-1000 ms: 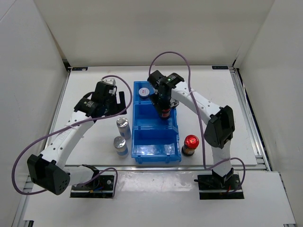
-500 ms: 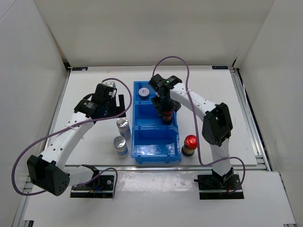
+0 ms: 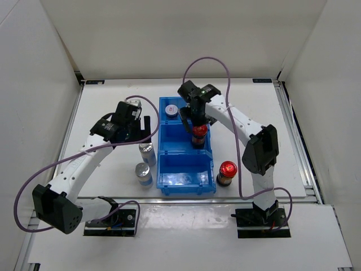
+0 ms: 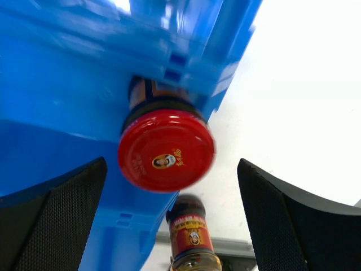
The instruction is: Organize the condiment bottles
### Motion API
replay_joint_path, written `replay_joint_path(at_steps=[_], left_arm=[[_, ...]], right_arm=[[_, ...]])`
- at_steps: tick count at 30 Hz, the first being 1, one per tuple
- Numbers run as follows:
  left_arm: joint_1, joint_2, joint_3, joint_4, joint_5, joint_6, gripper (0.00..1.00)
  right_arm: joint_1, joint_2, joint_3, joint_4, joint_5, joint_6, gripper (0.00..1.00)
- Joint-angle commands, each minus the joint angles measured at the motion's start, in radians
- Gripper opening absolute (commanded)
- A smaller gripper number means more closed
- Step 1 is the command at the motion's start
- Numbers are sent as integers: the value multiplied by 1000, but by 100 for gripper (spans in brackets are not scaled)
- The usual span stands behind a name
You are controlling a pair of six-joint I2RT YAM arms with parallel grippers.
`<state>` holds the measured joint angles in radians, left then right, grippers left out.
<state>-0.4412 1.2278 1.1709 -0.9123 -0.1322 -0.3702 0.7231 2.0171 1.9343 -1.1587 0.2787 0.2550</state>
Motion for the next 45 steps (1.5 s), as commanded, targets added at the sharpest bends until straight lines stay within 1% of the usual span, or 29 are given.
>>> replay_joint_path(at_steps=[1,4,5,7,10,13,17,18,19,20,22,23,25,26,27,32,36,40,42,43,44,45], left_arm=[[-13,-27,24,10,28,25,100],[-22,-27,24,23,28,48,100],[-22,-27,33,23,28,57,100],[-22,-14,44,32,28,71,100],[-22,21,79,23,28,99,100],[-22,47,105,23,55,126,100],[-33,58,105,23,65,126,100],[-33,58,95,23,53,126,100],[-33,58,95,32,37,126,100],[-33,58,95,32,20,126,100],[-33,49,95,23,-19,126,100],[-33,48,95,13,-65,126,100],[-33,48,95,13,-95,126,100],[-33,39,95,13,-105,135,100],[-33,39,85,13,-106,136,100],[-44,18,76,-19,-253,113,100],[-65,-17,41,-19,-290,125,100],[-96,-39,7,-19,-310,125,100],[-106,-50,-2,-19,-310,136,100],[-116,-50,-2,-19,-310,136,100],[-116,-50,-13,-10,-310,145,100],[-116,-62,-13,-10,-319,145,100]], right_arm=[[4,-103,153,-45,79,-9,99],[4,-103,288,-94,102,-28,99],[4,-86,331,-149,102,-28,99],[4,-63,415,-202,93,-16,99],[4,-113,384,-219,39,9,99],[4,-179,281,-231,30,59,99],[4,-315,93,-154,11,81,99],[4,-339,54,-154,11,81,99],[4,-363,-34,-154,11,92,99],[4,-418,-88,-144,11,92,99],[4,-489,-205,-93,-44,105,99],[4,-567,-324,-72,-65,122,99],[-5,-663,-426,-39,-65,170,99],[-5,-684,-461,-39,-76,184,99],[-5,-698,-519,-39,-93,196,99],[-5,-716,-647,-39,-115,243,99],[-14,-686,-730,-29,-160,302,99],[-14,-670,-819,48,-193,326,99],[-14,-670,-830,71,-193,337,95],[-14,-670,-839,71,-193,337,85],[-14,-670,-839,71,-193,337,77],[-14,-661,-839,71,-193,337,71]])
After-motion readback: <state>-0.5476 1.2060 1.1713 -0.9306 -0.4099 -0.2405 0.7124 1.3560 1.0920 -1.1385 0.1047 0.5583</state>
